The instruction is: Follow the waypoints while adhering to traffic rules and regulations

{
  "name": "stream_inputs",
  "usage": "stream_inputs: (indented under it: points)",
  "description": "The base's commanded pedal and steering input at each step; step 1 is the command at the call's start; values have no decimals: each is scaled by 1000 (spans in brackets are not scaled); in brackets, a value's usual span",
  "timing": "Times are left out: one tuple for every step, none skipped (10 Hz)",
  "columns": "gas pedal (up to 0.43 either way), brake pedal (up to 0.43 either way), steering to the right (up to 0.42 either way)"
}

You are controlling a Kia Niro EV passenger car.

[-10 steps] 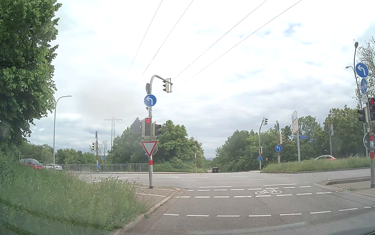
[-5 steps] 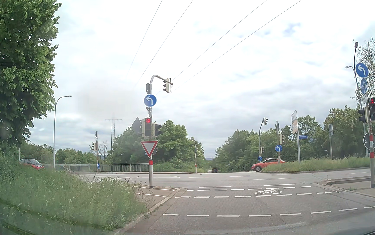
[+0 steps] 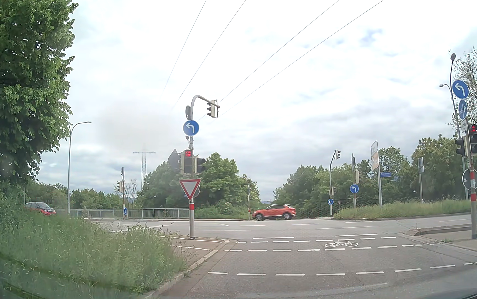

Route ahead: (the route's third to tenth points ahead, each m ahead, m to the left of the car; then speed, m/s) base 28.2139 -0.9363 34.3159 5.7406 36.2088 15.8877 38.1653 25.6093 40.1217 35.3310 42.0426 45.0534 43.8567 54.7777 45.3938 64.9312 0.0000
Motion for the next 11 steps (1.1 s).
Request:
stream_inputs:
  points:
    - [0, 244, -6]
    - [0, 244, -6]
    - [0, 244, -6]
    - [0, 244, -6]
    - [0, 244, -6]
    - [0, 244, -6]
    - [0, 250, -6]
    - [0, 244, -6]
    - [0, 244, -7]
    - [0, 244, -6]
    - [0, 244, -7]
